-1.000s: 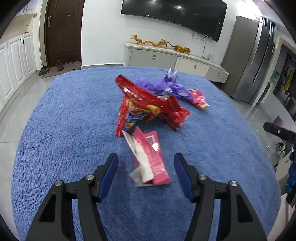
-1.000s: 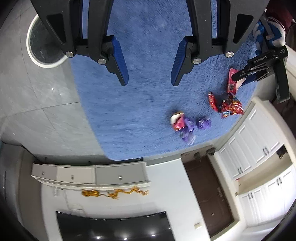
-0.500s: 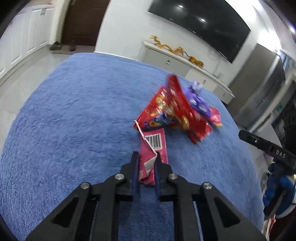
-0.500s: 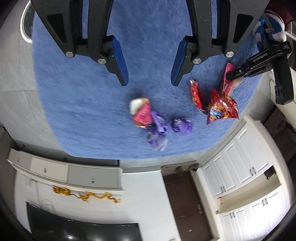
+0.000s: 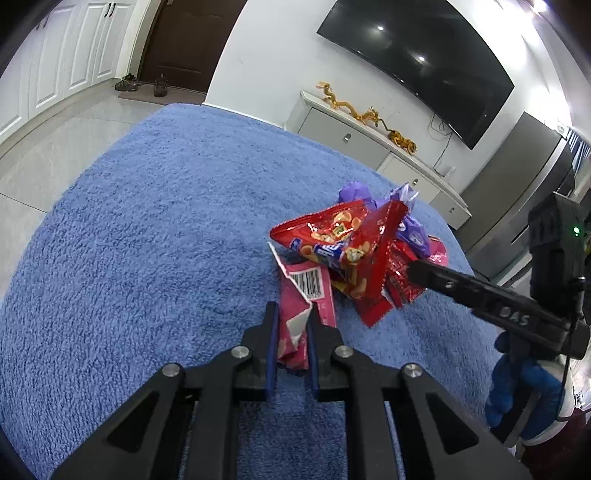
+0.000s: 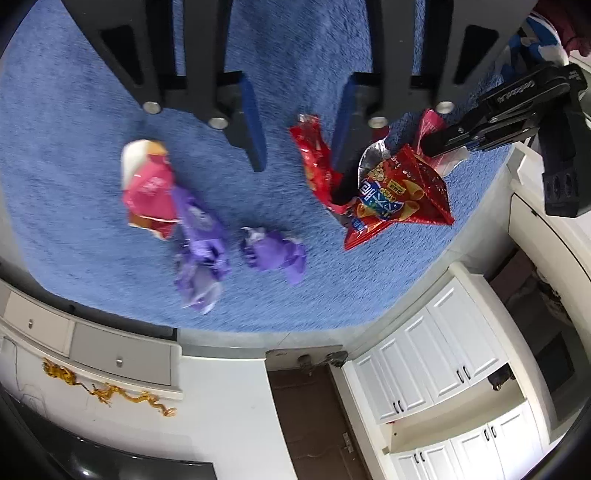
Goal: Collect trash
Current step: 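Grasp pink barcode wrapper with left tool while right tool grasps red wrapper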
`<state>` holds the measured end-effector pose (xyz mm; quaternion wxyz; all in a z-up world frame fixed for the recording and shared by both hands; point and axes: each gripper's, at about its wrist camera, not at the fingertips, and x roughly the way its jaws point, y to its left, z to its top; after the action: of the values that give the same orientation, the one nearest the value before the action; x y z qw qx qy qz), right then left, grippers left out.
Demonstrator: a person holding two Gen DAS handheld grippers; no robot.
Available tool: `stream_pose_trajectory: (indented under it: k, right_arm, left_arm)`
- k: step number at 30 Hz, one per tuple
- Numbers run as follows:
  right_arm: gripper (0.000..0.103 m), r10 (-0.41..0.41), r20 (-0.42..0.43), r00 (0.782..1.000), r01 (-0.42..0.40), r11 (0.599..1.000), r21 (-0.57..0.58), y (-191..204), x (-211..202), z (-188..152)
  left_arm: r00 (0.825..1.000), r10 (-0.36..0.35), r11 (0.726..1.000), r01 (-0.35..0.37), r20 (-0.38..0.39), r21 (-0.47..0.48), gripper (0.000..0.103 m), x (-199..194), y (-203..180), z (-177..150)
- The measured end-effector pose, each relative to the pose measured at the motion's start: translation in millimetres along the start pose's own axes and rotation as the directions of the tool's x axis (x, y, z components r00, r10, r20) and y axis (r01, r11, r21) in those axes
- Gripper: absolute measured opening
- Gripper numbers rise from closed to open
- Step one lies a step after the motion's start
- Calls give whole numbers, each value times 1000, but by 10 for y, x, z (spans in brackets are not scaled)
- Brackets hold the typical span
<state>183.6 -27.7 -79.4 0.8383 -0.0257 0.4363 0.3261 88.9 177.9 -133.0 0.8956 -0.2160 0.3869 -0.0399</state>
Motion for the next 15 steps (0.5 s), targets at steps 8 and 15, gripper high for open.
stream_pose_trajectory:
  k: [8, 15]
  right_arm:
    - [7, 17, 17, 1000, -17, 1000, 7, 27, -127, -118]
    - [7, -10, 76, 997, 6, 999, 52, -116, -599, -361]
  left_arm:
    - [999, 20, 1000, -21, 33, 13, 11, -266, 14, -83]
    - [999, 40, 999, -41, 31, 15, 9, -513, 36, -217]
